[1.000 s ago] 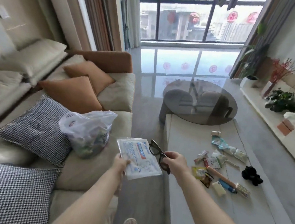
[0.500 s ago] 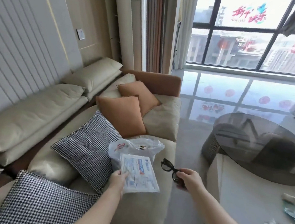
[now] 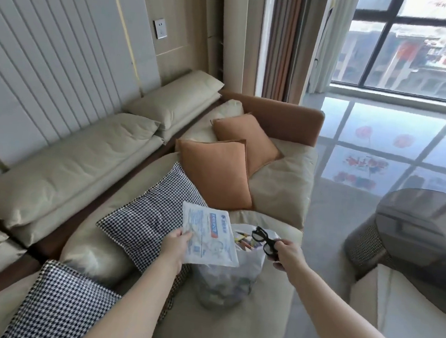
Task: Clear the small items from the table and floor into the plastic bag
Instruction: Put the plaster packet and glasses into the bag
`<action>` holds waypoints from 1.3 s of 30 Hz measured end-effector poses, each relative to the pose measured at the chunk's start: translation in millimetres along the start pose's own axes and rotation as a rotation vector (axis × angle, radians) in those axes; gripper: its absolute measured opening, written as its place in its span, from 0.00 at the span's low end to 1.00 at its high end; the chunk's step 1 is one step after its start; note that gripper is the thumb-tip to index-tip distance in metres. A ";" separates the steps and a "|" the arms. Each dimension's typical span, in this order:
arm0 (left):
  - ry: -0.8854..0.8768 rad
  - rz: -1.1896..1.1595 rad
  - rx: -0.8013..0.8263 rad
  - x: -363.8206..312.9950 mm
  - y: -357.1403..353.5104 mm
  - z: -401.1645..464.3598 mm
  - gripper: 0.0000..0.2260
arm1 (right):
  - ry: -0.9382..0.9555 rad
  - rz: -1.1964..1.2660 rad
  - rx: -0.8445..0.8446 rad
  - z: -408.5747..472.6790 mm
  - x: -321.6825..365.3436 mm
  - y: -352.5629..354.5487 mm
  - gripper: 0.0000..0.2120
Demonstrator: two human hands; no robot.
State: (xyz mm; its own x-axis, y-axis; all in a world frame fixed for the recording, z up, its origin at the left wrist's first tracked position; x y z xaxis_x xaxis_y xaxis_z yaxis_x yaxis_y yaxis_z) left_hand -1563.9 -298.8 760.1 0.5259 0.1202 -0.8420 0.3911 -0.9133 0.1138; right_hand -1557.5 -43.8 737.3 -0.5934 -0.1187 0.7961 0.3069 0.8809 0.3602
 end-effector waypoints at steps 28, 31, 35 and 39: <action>0.632 0.387 0.017 83.5 -122.5 159.9 0.10 | -0.116 -0.580 0.170 201.0 -12.7 -109.5 0.07; 0.598 0.374 -0.024 93.2 -141.1 170.6 0.11 | -0.134 -0.510 0.139 209.2 -19.3 -115.5 0.10; 0.470 0.460 -0.122 105.4 -144.9 192.1 0.14 | -0.138 -0.535 0.267 211.2 -27.5 -117.5 0.15; 0.362 0.367 -0.244 90.2 -131.4 186.3 0.21 | -0.088 -0.562 0.333 204.5 -32.4 -107.0 0.10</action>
State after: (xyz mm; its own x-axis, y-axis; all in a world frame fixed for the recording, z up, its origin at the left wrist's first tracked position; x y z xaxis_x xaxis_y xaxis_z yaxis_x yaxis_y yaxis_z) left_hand -1708.5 -240.5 571.0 0.8688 -0.0231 -0.4946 0.2742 -0.8093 0.5195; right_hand -1723.3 -40.5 573.5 -0.6593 -0.5762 0.4831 -0.3051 0.7922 0.5285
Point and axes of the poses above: each hand's wrist, its own z-axis towards the middle knuckle, its own y-axis out of the back of the hand, x = y × z, the point moved 1 cm from there along z, towards the middle knuckle, and after that the axes turned 10 degrees about -x, right-handed, at the moved point
